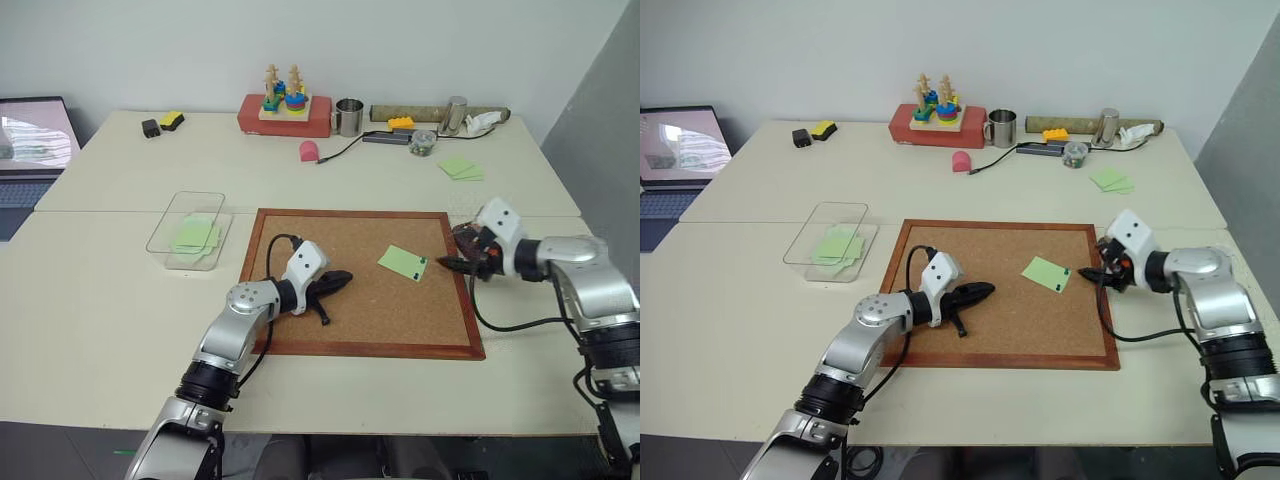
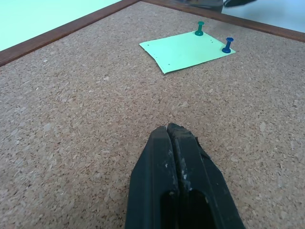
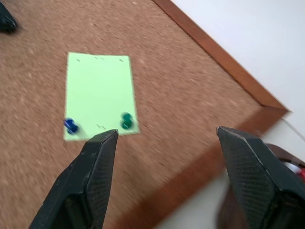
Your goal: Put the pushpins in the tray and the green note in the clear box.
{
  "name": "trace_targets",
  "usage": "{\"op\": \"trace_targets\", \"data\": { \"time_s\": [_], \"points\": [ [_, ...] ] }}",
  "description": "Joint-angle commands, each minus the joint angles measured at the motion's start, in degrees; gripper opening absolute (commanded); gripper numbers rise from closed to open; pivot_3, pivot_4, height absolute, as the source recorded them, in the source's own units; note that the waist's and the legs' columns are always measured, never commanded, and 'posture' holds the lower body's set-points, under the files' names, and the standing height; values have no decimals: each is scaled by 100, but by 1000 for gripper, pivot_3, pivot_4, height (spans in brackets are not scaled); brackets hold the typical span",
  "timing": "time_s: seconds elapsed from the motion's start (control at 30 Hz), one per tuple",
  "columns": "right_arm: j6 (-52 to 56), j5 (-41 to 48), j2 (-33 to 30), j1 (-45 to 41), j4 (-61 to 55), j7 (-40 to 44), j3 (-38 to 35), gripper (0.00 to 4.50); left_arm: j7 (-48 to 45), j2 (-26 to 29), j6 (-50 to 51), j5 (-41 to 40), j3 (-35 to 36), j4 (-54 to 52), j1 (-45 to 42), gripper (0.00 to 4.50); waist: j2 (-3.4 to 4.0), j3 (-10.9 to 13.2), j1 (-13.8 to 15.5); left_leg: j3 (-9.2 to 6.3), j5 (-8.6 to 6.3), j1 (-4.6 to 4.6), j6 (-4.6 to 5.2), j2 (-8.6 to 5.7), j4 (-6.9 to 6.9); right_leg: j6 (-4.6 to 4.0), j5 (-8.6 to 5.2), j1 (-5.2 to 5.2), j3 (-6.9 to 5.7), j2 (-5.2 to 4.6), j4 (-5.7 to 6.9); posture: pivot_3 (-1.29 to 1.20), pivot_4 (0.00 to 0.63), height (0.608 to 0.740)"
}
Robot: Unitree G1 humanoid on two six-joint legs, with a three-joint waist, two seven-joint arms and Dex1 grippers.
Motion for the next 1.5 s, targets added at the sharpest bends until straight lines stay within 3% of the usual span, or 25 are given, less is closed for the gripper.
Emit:
{"op": "trace_targets", "data": {
  "time_s": [0.03,0.27,0.87,1.5],
  "points": [
    [-30,37,122,-7,17,-91,18,3466,-89,33,102,118,-214,169,173,0,0,0,0,-1,0,0,0,0,-1,0,0,0,-1,0,0,0,150,740],
    [-155,26,281,-52,312,-162,37,3466,-81,40,110,126,-211,153,184,0,0,0,0,0,0,0,0,0,-1,0,0,-1,-1,0,0,0,150,740],
    [-140,119,396,10,357,-153,18,55,-87,64,103,137,-206,174,195,0,0,0,-2,0,0,1,0,0,0,0,0,-1,-1,1,0,0,150,740],
    [724,1138,294,50,-408,-56,-639,55,-63,53,112,182,-258,182,260,0,1,-1,-2,-2,0,0,0,1,-1,0,0,0,-1,1,0,0,150,740]
  ]
}}
